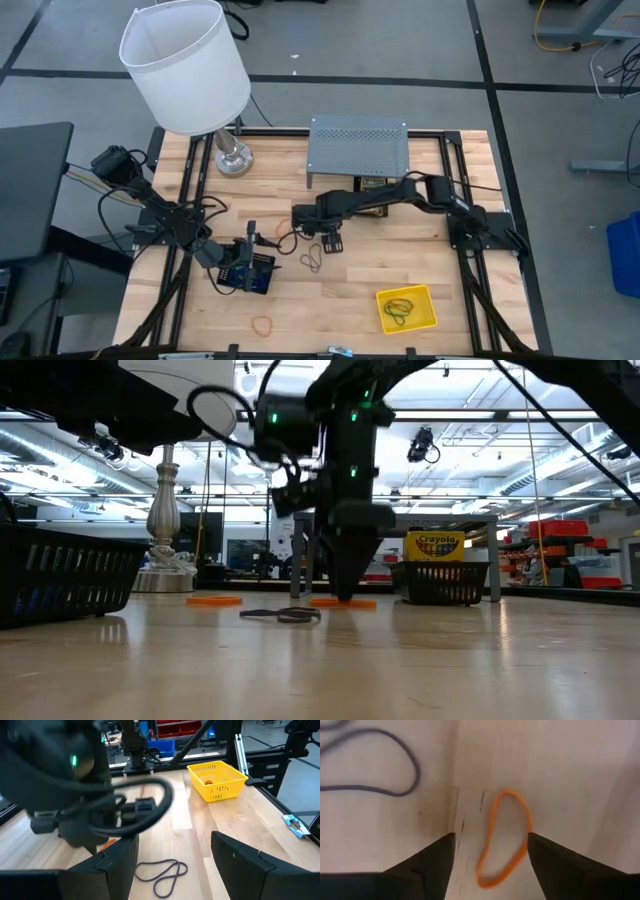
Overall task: Pick & Place Office Desk Supplies
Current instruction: Put the orange rubber band into the yellow bin
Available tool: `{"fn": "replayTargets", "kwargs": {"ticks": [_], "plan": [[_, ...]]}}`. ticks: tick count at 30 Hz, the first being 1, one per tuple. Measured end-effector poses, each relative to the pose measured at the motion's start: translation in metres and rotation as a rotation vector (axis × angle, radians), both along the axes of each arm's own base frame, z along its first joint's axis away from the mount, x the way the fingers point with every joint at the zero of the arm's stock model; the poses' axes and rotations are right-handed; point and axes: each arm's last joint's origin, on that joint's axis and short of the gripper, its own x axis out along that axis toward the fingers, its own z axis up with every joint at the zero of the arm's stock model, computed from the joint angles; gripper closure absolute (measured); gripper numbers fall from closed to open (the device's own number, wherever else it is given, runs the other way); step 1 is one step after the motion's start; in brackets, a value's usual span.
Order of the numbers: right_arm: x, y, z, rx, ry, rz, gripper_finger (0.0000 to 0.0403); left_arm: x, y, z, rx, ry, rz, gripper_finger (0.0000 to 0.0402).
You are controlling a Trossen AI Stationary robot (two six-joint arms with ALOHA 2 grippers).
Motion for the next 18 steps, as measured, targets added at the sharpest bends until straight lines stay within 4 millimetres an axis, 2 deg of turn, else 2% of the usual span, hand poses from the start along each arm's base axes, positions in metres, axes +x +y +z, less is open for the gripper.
{"fn": "replayTargets", "kwargs": {"ticks": [5, 8, 11, 15, 16, 18], "plan": [[0.003, -0.005, -0.016, 0.007, 0.036, 0.002, 0.0166, 0.0, 0.0, 0.0, 0.0, 0.001, -0.003, 0.015], [0.003, -0.005, -0.02, 0.007, 0.042, -0.014, 0.0193, 0.0, 0.0, 0.0, 0.0, 0.001, -0.003, 0.015], [0.003, 0.0, -0.02, 0.008, 0.039, -0.028, 0.025, 0.0, 0.0, 0.0, 0.0, 0.001, -0.003, 0.015], [0.002, 0.01, -0.022, -0.007, 0.045, -0.017, 0.0367, 0.0, 0.0, 0.0, 0.001, 0.001, -0.003, 0.015], [0.002, 0.011, -0.022, -0.012, 0.045, -0.015, 0.0384, 0.0, 0.0, 0.0, 0.001, 0.001, -0.003, 0.015], [0.002, 0.015, -0.022, -0.012, 0.045, -0.014, 0.039, 0.0, 0.0, 0.0, 0.001, 0.001, -0.003, 0.015]]}}
